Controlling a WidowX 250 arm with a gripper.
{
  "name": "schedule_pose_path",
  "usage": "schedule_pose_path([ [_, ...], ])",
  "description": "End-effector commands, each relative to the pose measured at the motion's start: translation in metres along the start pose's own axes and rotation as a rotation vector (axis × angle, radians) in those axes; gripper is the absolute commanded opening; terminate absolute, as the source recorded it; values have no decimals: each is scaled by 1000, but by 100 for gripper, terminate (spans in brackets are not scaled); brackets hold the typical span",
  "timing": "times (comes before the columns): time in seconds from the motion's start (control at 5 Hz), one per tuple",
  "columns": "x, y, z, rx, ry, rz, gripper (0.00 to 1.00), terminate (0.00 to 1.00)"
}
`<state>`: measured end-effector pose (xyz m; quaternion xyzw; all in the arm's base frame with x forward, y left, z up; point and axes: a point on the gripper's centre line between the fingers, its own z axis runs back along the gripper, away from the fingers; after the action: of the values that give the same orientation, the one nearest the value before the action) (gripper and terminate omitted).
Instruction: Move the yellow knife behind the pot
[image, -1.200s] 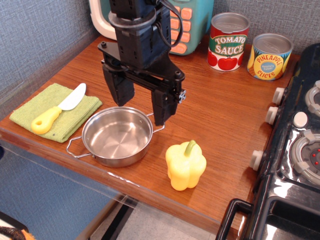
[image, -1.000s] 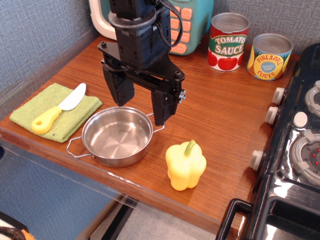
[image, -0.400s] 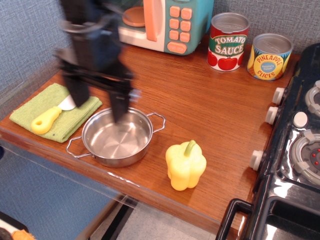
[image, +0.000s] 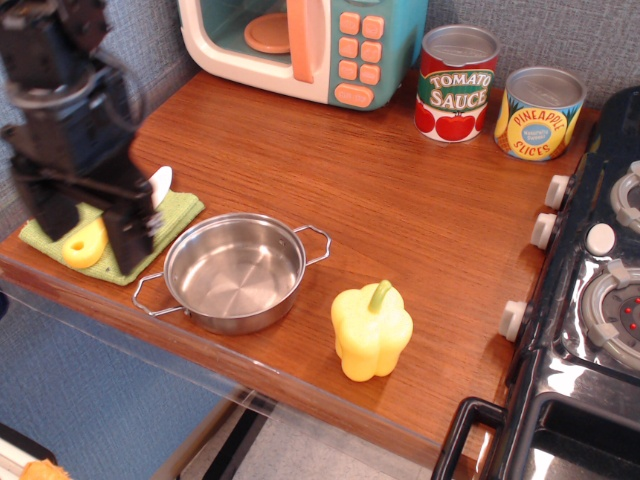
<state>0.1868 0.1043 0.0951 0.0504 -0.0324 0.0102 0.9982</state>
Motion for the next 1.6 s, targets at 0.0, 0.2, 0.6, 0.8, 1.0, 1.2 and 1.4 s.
schedule_pose_path([
  [0.0,8,47,-24,44,26,119,100,0],
  [0.2,12,68,-32,51,42,165,100,0],
  [0.6,29,75,-43,54,57,151,100,0],
  [0.8,36,72,-51,43,65,139,100,0],
  [1.0,44,71,-58,36,76,131,100,0],
  [1.2,50,70,-63,39,84,122,100,0],
  [1.4,54,67,-68,35,96,113,100,0],
])
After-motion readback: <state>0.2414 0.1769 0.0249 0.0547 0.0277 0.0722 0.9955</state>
